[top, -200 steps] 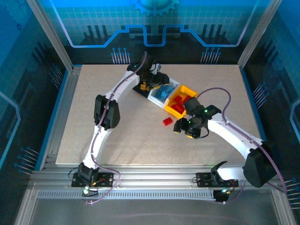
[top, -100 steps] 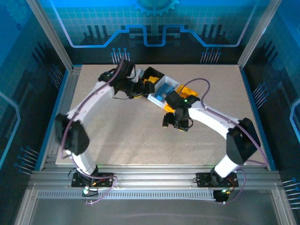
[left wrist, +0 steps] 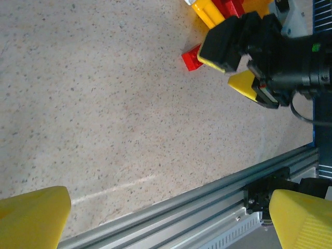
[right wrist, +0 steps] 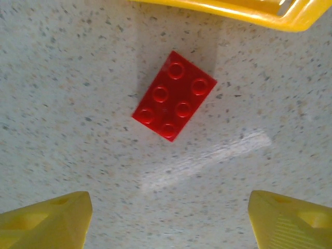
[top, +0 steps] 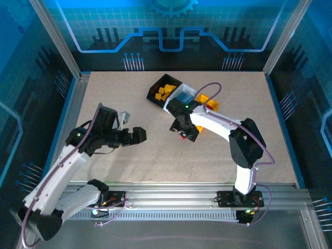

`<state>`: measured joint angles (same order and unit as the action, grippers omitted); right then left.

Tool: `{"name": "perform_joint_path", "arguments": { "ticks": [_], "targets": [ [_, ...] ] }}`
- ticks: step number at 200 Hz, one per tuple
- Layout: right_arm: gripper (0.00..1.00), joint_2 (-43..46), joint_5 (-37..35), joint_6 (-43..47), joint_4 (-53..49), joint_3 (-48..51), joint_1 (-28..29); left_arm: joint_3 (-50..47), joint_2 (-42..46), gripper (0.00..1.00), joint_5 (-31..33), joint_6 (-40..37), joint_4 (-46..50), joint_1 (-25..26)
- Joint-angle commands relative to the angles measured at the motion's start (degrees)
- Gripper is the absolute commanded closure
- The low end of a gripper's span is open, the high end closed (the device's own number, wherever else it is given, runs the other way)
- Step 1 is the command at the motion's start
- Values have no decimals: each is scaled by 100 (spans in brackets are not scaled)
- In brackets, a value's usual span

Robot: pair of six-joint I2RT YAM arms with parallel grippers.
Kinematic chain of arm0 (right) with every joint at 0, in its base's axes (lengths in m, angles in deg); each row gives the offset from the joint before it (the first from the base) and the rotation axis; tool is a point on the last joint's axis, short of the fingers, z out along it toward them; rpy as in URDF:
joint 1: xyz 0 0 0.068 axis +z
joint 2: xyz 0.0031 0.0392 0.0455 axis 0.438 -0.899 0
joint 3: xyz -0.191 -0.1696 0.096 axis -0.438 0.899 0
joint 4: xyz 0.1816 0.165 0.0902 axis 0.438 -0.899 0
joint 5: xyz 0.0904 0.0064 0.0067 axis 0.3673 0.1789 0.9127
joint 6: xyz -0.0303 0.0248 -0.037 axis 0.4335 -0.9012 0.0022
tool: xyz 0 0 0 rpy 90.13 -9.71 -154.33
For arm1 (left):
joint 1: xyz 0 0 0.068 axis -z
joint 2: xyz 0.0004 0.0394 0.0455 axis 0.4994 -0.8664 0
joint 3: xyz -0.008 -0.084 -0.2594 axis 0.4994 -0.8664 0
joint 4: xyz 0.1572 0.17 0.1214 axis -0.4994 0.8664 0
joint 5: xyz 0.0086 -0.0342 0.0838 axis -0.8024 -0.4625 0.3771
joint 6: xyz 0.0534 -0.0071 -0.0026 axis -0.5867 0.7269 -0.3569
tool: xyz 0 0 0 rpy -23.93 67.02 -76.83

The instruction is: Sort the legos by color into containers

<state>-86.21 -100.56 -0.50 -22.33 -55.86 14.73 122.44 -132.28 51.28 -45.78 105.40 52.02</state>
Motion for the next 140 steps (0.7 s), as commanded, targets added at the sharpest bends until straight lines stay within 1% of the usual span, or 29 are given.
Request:
{"name": "perform_joint_path", "arguments": {
  "ticks": [1,24,59,89,140],
  "targets": [
    [21,-284,-465,-1024,-228,-386,-7,-266,507,1,187,438,553,-20],
    [22,-580,-549,-1149,-486,-707,-101,-380,914,1,362,509,918,-21],
    [27,-804,-530,-1221,-500,-700,-240,-426,1348,1,556,586,1307,-22],
    [29,-931,-540,-1311,-432,-644,-309,-432,1553,1,823,722,1555,-25],
    [31,-1242,-452,-1292,-300,-742,-384,-441,1726,1,977,867,1718,-21]
  ]
}}
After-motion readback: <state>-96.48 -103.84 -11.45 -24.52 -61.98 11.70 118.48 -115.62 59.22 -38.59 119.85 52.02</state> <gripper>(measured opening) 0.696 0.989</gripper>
